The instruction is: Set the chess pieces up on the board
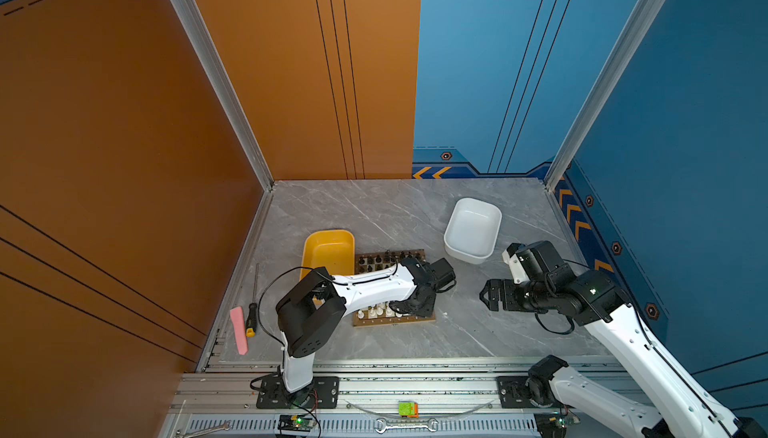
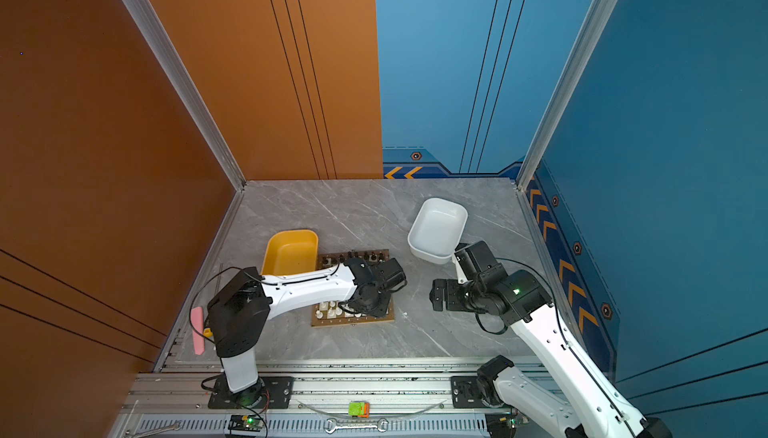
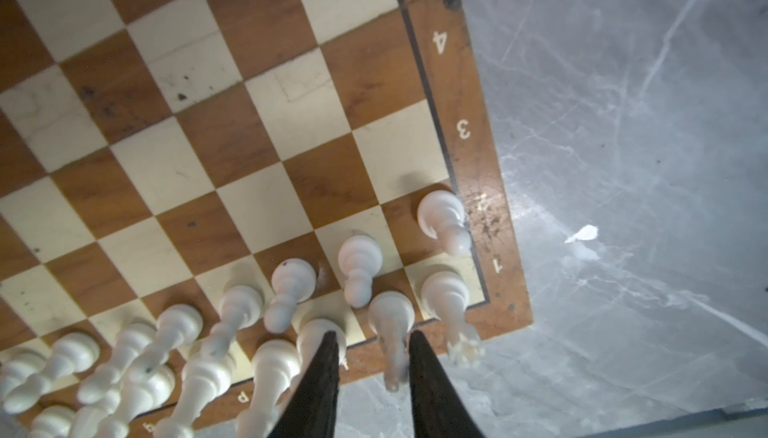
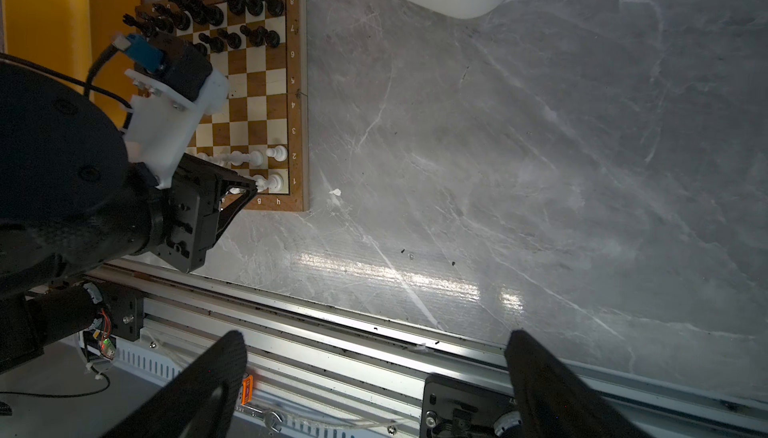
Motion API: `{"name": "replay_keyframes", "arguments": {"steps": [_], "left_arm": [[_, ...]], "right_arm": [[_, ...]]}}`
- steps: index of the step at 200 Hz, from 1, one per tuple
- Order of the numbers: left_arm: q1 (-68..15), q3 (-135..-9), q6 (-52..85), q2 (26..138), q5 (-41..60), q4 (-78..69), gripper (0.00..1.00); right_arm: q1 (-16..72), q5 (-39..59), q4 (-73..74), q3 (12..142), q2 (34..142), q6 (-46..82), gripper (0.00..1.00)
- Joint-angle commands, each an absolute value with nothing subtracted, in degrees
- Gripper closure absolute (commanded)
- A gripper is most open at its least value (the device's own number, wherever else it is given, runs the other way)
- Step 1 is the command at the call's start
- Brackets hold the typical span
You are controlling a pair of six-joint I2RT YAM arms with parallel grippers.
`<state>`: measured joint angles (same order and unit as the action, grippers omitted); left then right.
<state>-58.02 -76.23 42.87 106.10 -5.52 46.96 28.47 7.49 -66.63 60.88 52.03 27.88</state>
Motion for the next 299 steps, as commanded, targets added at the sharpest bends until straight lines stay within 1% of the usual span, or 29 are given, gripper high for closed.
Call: {"name": "replay_keyframes", "arguments": {"steps": [1,35,72,108,116,130,154,166,172,178,179,182,188,214,233,249,272,285,299], "left_arm": [[-57.21,-77.06,42.45,102.85,-6.32,49.67,0.66],[-56.59,-78.12,42.02,100.44,-6.51,49.68,0.63],[-55.47,-81.92,40.8,97.77,-6.38,50.84,0.6],[-50.53,-85.03,37.87,93.26,-8.49,53.38,0.54],[-48.59,-84.93,36.39,91.66,-8.97,53.37,0.49],[-44.35,-84.02,33.73,88.24,-10.92,53.39,0.45],[-34.86,-81.47,28.52,81.7,-13.72,52.83,0.26],[-30.17,-78.62,26.02,77.82,-16.68,50.79,0.17],[-27.72,-76.66,25.22,75.8,-18.08,49.19,0.15],[-25.32,-74.35,24.4,73.83,-19.31,46.85,0.15],[-24.92,-73.91,24.33,73.48,-19.46,46.45,0.12],[-23.82,-72.55,23.98,72.6,-19.99,45.13,0.09],[-21.38,-69.87,23.61,70.29,-20.75,42.16,0.07],[-12.57,-56.58,22.23,62.42,-21.93,28.2,0.05],[-8.53,-51.12,21.02,60.4,-23.35,22.37,0.05],[-7.3,-48.03,18.09,60.32,-25.31,18.74,0.05],[-7.22,-42.23,13.3,59.32,-27.9,10.25,0.05],[-6.96,-37.46,11.3,58.12,-27.92,2.87,0.05],[-5.97,-32.89,9.61,57.48,-25.24,-3.62,0.05]], "right_arm": [[28.21,8.16,-66.92,60.32,52.63,26.98,0.0],[28.1,8.36,-65.84,60.82,53.94,26.63,0.0],[28.12,8.42,-64.47,61.93,56.07,26.04,0.0],[27.17,6.86,-63.05,64.67,59.82,23.67,0.0],[26.45,6.62,-62.8,65.6,61.02,22.69,0.0],[24.34,6.37,-62.22,67.74,63.37,20.72,0.0],[18.83,6.09,-60.22,71.38,67.76,17.5,0.0],[15.59,4.76,-58.62,72.53,70.02,16.67,0.0],[13.74,3.69,-57.53,72.98,71.12,16.39,0.0],[12.11,2.57,-56.25,73.16,71.96,16.26,0.0],[11.99,2.34,-56.03,73.14,72.1,16.22,0.0],[10.97,1.59,-55.2,73.06,72.48,16.29,0.0],[9.4,-0.1,-53.6,72.81,73.12,16.46,0.0],[4.88,-5.4,-45.2,69.14,75.08,16.7,0.0],[2.6,-7.89,-37.27,64.03,74.85,15.93,0.0],[0.43,-8.41,-32.56,60.18,75.05,14.86,0.0],[-0.26,-10.0,-20.54,51.39,72.65,11.23,0.0],[-0.42,-10.3,-13.17,45.73,70.9,10.55,0.0],[-0.52,-10.19,-7.32,41.42,70.63,10.2,0.0]]}}
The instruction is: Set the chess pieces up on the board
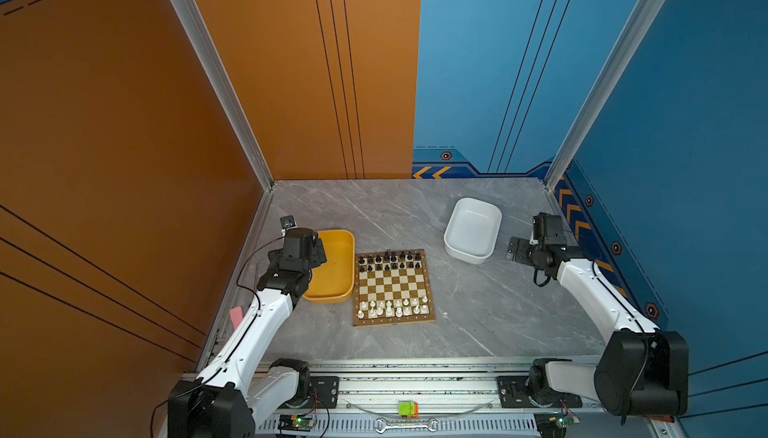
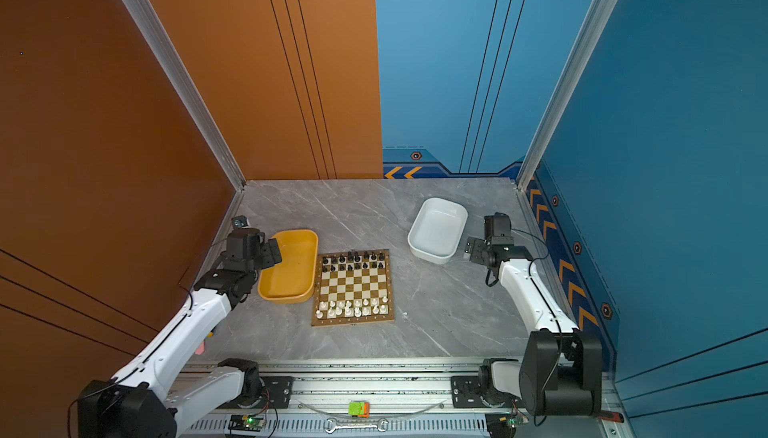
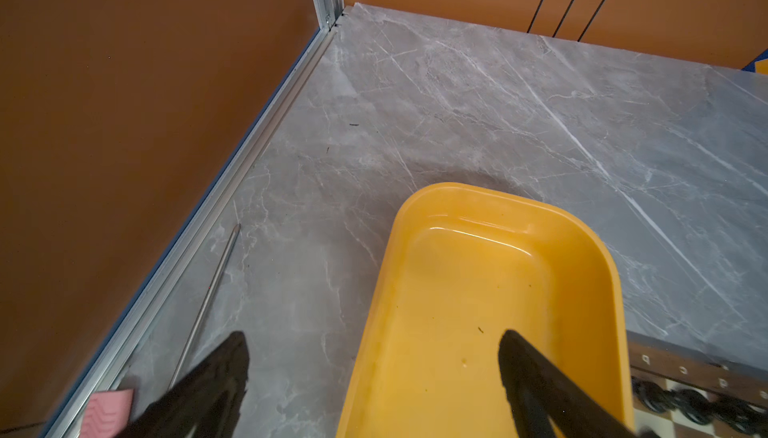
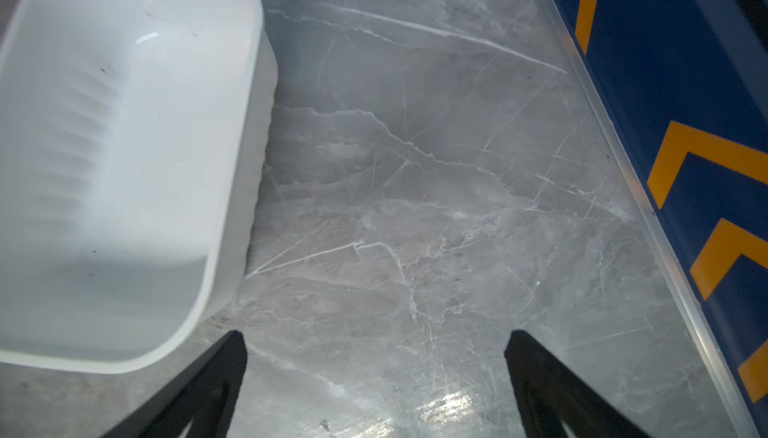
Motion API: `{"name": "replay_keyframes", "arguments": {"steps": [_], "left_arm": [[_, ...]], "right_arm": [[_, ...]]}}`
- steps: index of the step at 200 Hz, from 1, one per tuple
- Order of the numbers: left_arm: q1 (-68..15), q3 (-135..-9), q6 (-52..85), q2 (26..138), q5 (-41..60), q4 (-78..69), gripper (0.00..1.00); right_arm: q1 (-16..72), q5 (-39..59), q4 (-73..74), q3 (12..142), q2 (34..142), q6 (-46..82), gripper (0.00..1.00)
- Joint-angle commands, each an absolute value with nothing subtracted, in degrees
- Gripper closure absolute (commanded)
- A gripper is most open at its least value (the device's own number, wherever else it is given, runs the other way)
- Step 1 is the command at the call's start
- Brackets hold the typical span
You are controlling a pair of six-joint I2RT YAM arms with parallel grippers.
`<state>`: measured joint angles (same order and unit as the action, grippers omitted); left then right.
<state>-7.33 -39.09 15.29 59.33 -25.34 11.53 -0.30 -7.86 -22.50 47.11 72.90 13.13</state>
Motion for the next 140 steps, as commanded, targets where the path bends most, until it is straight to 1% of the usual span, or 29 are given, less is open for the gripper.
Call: {"name": "replay_keyframes", "arguments": {"steps": [1,28,62,106,140], "left_arm": [[-5.88,-32.62,9.5,57.48,-25.14,-4.05,0.05],[-3.44,-27.98,9.23,59.71,-22.54,-10.86,0.05],[-1.42,-27.75,8.02,64.58,-16.49,-13.8,0.05],[-1.64,-28.42,8.0,68.45,-10.95,-16.72,0.06],[-4.86,-29.58,4.52,70.39,-10.75,-18.03,0.06]], "right_arm": [[-0.52,-10.19,-7.0,41.19,70.69,10.15,0.0],[-0.53,-10.02,-1.68,36.96,72.16,10.13,0.0],[-0.61,-9.59,4.07,33.06,73.99,9.67,0.0],[-0.79,-8.71,9.16,30.55,76.09,10.74,0.0],[-1.32,-8.78,12.94,30.39,77.07,10.66,0.0]]}}
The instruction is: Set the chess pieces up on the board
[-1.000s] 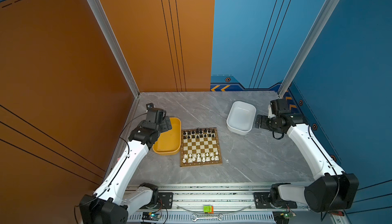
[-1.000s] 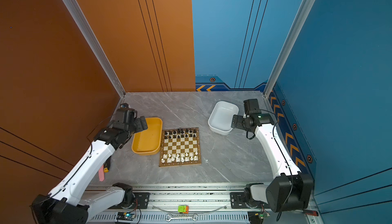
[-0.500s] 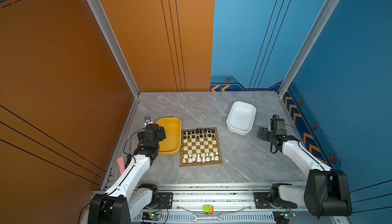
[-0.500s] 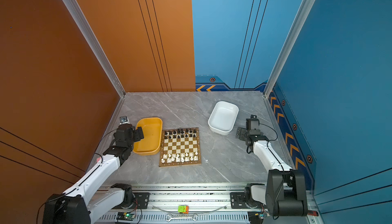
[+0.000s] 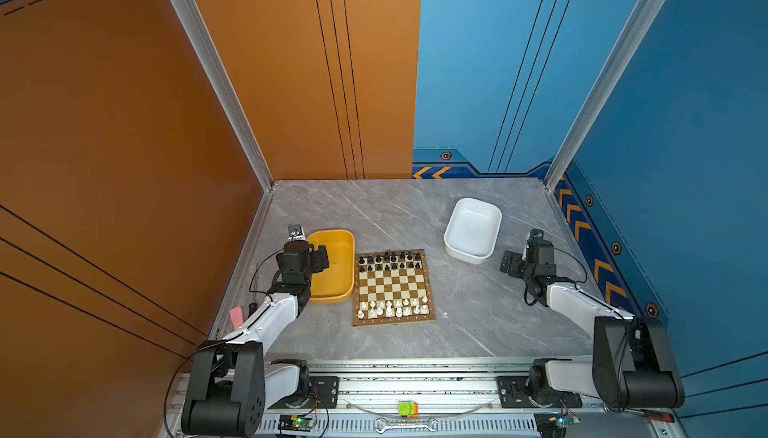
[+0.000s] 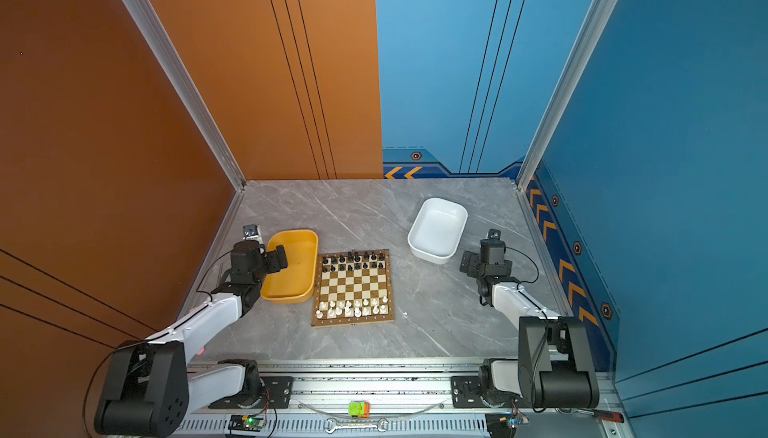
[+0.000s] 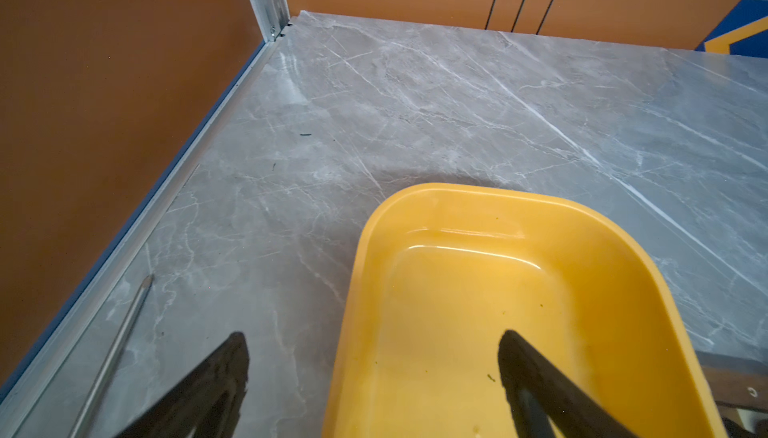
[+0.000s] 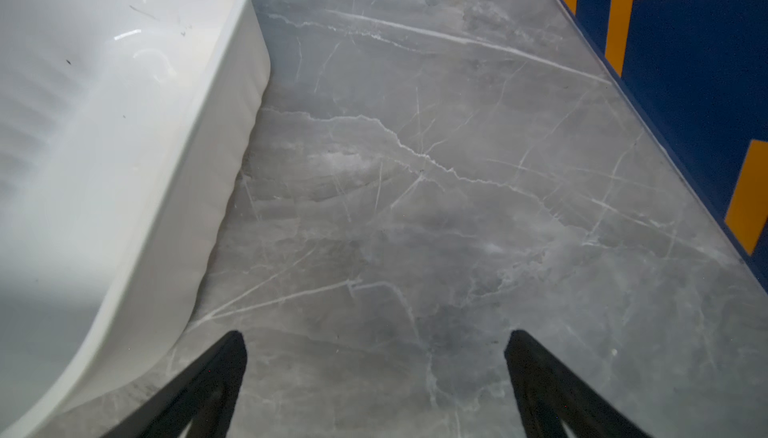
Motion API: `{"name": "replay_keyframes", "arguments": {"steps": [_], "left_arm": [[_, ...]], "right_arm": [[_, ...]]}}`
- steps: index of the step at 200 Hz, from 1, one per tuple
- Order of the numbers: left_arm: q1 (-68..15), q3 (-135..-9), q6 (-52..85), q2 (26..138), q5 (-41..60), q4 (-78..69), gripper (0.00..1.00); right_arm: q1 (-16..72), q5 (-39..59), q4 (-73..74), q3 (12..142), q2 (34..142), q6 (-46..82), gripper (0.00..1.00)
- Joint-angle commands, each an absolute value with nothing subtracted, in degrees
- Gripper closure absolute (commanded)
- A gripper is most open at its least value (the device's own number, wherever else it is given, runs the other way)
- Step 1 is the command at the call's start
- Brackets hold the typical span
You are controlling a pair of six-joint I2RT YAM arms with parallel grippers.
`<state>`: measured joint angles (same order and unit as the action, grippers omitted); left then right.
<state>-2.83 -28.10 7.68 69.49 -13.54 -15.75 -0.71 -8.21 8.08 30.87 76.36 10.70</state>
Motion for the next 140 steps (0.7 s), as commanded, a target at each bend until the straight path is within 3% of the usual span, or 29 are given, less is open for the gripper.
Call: {"name": "replay_keyframes", "arguments": {"steps": [1,104,140], "left_arm": [[-4.98,-29.65,4.46,70.39,-10.74,-18.02,0.06],[-6.52,-29.86,1.01,74.83,-8.76,-23.56,0.05],[-5.8,-25.88,0.86,78.13,-8.16,-31.52,0.05]], "right_arm": [[-1.32,-8.78,12.97,30.45,77.07,10.65,0.0],[3.96,-11.98,16.91,26.83,73.55,8.36,0.0],[5.45,-12.54,18.45,25.92,72.97,8.09,0.0]]}}
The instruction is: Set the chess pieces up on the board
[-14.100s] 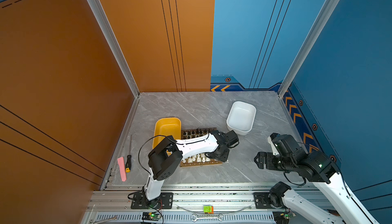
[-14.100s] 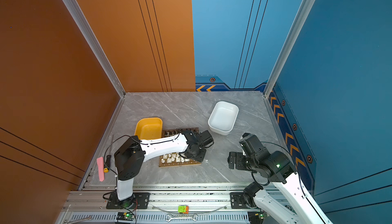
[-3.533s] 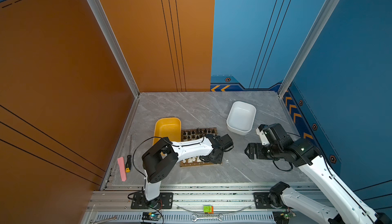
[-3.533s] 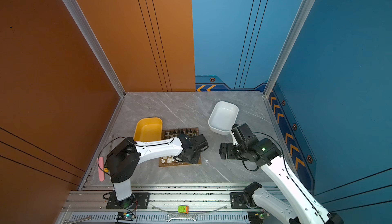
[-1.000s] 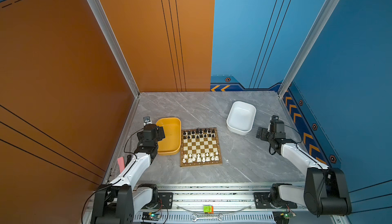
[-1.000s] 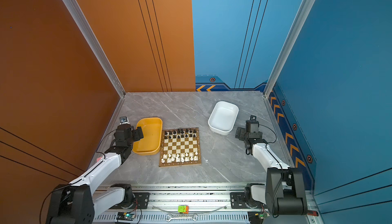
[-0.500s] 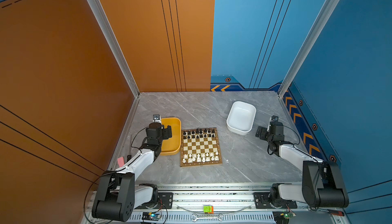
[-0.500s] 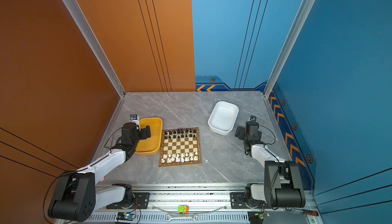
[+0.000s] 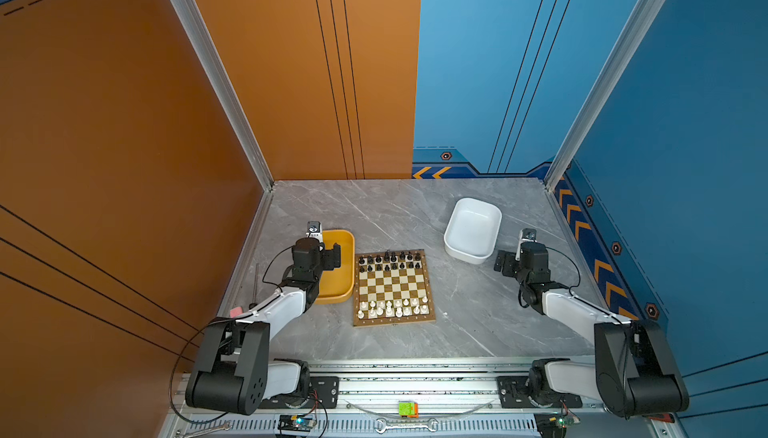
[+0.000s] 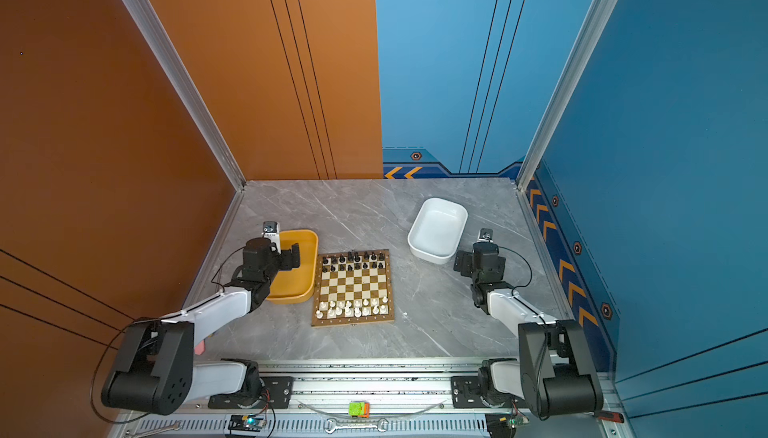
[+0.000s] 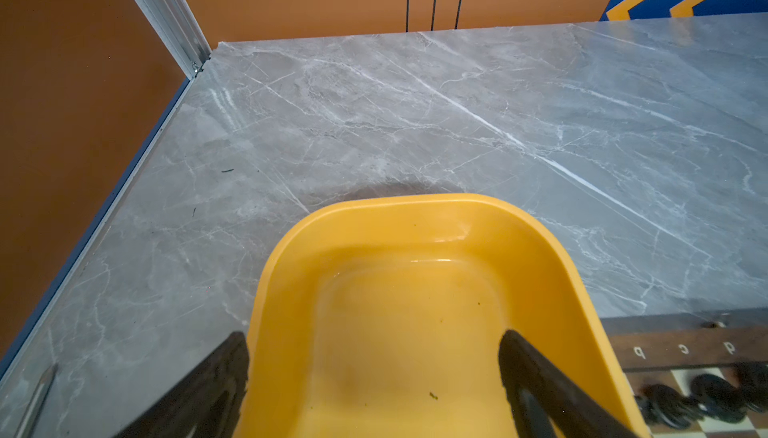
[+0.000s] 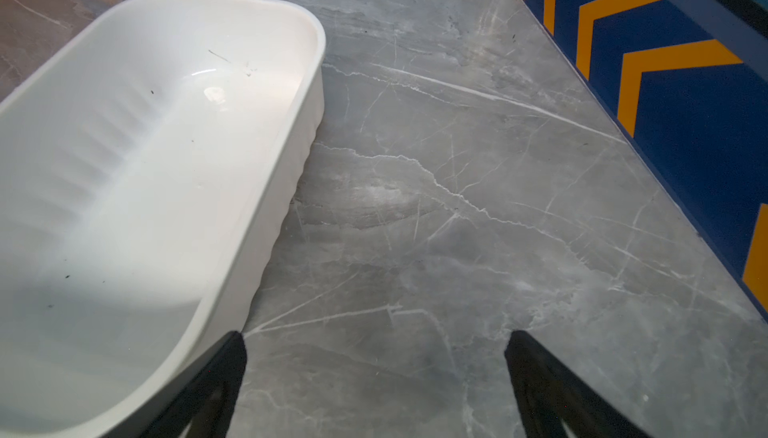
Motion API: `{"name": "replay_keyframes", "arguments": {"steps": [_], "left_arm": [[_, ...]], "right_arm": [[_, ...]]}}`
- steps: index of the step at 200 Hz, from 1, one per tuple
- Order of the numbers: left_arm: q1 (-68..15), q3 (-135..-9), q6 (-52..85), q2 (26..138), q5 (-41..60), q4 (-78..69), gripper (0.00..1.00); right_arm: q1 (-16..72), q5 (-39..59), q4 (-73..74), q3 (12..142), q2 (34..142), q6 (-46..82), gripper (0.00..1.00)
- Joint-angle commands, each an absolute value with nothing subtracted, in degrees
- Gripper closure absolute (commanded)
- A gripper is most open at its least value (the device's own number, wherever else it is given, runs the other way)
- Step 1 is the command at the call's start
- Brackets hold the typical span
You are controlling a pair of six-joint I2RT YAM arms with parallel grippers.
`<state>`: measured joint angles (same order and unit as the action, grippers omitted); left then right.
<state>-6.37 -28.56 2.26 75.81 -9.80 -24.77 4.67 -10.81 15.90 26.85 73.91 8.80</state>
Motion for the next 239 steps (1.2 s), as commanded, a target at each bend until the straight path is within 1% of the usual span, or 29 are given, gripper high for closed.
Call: {"name": "replay_keyframes", "arguments": {"steps": [1,23,64,80,92,106,127,147,170,184,197,209,225,230,239], "left_arm": [[-5.8,-25.86,0.82,78.27,-8.17,-31.71,0.05],[-5.56,-25.35,0.76,79.07,-7.82,-33.33,0.05],[-4.63,-23.99,-4.88,78.87,-9.62,-37.41,0.05],[-0.37,-23.87,-0.25,80.68,-4.6,-40.29,0.05],[0.69,-23.37,0.48,83.26,-1.69,-44.12,0.05],[0.04,-22.81,-0.54,85.76,-0.87,-47.59,0.05],[-0.79,-22.86,-1.68,87.22,-0.72,-48.09,0.05],[-0.1,-21.74,-0.76,89.66,-1.14,-53.04,0.04],[-0.01,-22.12,-0.55,89.13,-0.76,-51.5,0.04],[0.24,-22.07,-0.52,89.21,-0.1,-51.52,0.03],[0.33,-22.15,-0.44,89.3,0.0,-51.59,0.03],[0.43,-22.16,-0.43,89.33,0.1,-51.58,0.02],[0.41,-22.19,-0.43,89.34,0.11,-51.5,0.0],[0.36,-22.19,-0.44,89.37,0.11,-51.55,0.02],[0.35,-22.23,-0.42,89.38,0.02,-51.52,0.02]], "right_arm": [[5.45,-12.51,18.5,25.92,73.0,8.09,0.0],[5.44,-11.88,19.37,26.08,73.4,7.66,0.0],[5.63,-11.86,23.16,24.41,72.89,7.4,0.0],[5.63,-11.8,25.75,23.59,72.94,7.14,0.0],[5.71,-11.66,28.2,23.2,73.61,7.07,0.0],[6.1,-12.26,30.99,23.2,74.96,6.28,0.0],[6.94,-15.16,32.41,23.64,76.26,1.99,0.0],[5.19,-15.0,34.24,22.9,76.22,1.56,0.0],[3.79,-14.06,37.42,23.76,79.0,1.93,0.0],[2.65,-11.19,39.11,25.0,82.52,2.9,0.0],[3.35,-11.08,43.11,25.07,86.2,2.35,0.0],[2.93,-10.65,41.6,25.01,85.31,2.76,0.0],[2.87,-10.68,45.35,23.61,86.39,2.94,0.0],[2.58,-9.84,45.35,23.48,86.52,2.98,0.0],[2.4,-9.03,47.22,22.85,87.37,2.88,0.0]]}}
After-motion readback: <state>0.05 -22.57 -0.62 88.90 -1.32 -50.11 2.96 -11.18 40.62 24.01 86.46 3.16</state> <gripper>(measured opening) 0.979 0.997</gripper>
